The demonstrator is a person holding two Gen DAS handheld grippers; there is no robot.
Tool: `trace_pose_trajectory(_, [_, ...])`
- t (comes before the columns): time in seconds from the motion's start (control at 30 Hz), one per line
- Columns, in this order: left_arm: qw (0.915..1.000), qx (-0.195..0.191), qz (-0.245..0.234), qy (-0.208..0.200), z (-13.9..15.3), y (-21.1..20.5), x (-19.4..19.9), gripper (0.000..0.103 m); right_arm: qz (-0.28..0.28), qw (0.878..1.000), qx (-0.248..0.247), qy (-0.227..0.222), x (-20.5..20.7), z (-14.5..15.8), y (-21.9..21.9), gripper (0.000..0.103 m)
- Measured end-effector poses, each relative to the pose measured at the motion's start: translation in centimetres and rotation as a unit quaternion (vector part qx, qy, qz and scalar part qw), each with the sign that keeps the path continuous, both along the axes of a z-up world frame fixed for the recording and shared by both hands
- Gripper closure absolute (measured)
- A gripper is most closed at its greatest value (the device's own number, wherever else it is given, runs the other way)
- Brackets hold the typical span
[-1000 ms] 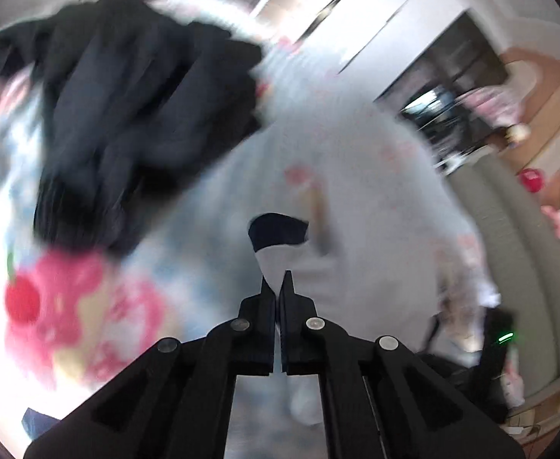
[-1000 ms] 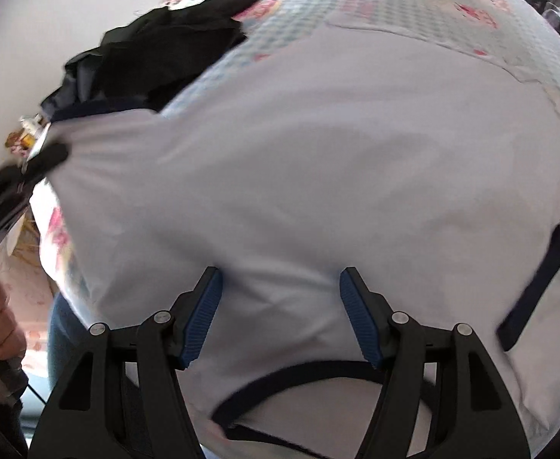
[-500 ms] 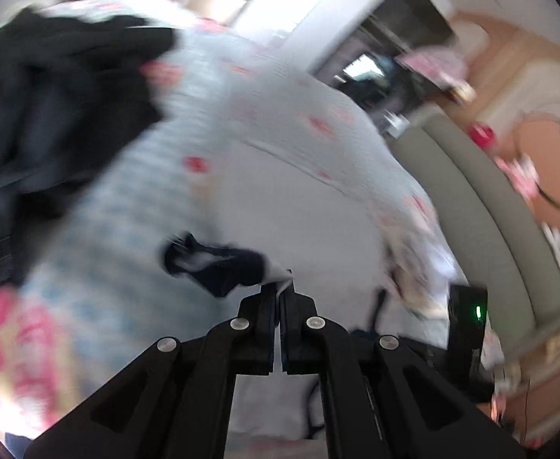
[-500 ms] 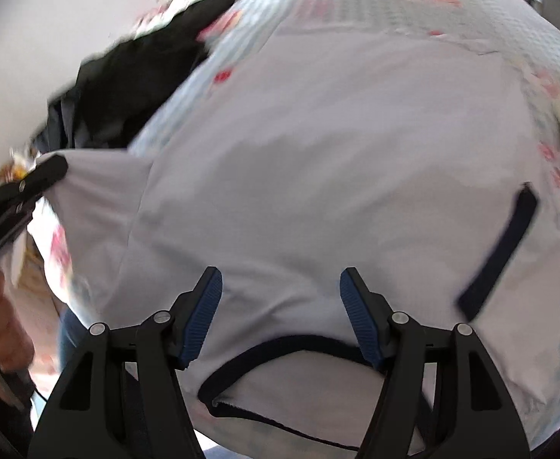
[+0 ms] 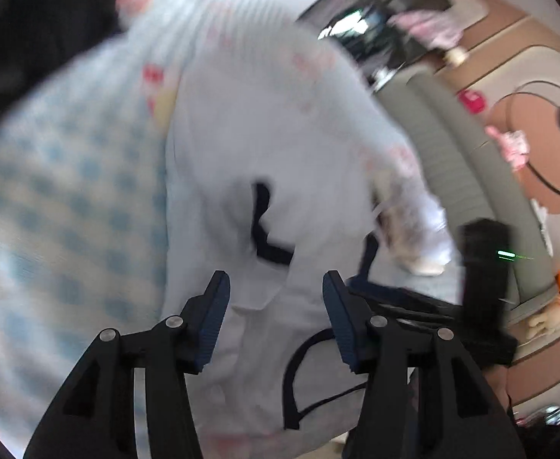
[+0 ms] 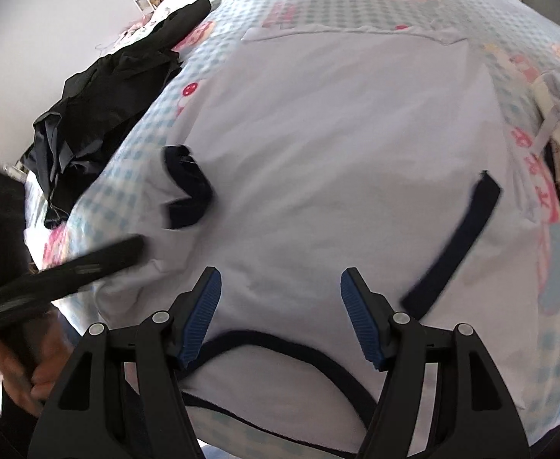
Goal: Fold clothes
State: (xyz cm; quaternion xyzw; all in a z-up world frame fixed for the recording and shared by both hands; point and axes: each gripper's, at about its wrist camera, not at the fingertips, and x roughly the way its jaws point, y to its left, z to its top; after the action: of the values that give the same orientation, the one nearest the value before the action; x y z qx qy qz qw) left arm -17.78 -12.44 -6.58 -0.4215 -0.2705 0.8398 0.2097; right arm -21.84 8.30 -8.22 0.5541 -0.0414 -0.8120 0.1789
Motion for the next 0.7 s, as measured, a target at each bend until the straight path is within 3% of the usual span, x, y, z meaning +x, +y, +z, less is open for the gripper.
trace_pose_trajectory(0.1, [0.998, -0.032, 0.051, 0.02, 0.8, -2.3, 1.1, 0.053, 0.025, 1.0, -0.005, 0.015, -0.3, 0.8, -2.0, 0.036])
trace_pose_trajectory(0.23, [0.9933, -0.019, 0.113, -0.014, -1.1, -4.8, 0.5, 0.065, 0.069, 0.997, -0.017, 0.034, -0.9, 1.5, -5.6, 0.036])
trace_pose_trajectory(0.33, [0.991, -0.035, 0.121, -0.044, -3.1, -4.7, 0.2, 0.067, 0.08, 0.996, -0.027, 0.021, -2.0, 0.2, -8.0, 0.036])
trace_pose_trajectory(0.4, [0.9893, -0.065, 0.112, -0.068, -4.2, -4.5, 0.4, 0.067, 0.088, 0.996, -0.009, 0.008, -2.2, -1.0, -9.0, 0.037])
trace_pose_trajectory(0.53, [0.9852, -0.091, 0.135, -0.054, -4.2, -5.0, 2.2, 0.072, 0.074, 0.995, 0.059, 0.034, -2.0, -1.5, -7.7, 0.046])
trace_pose_trajectory(0.7, [0.9861, -0.044, 0.158, -0.023, -3.1, -6.3, 3.5, 0.072, 0.023, 0.999, 0.019, 0.027, -2.8, -0.1, -4.2, 0.044])
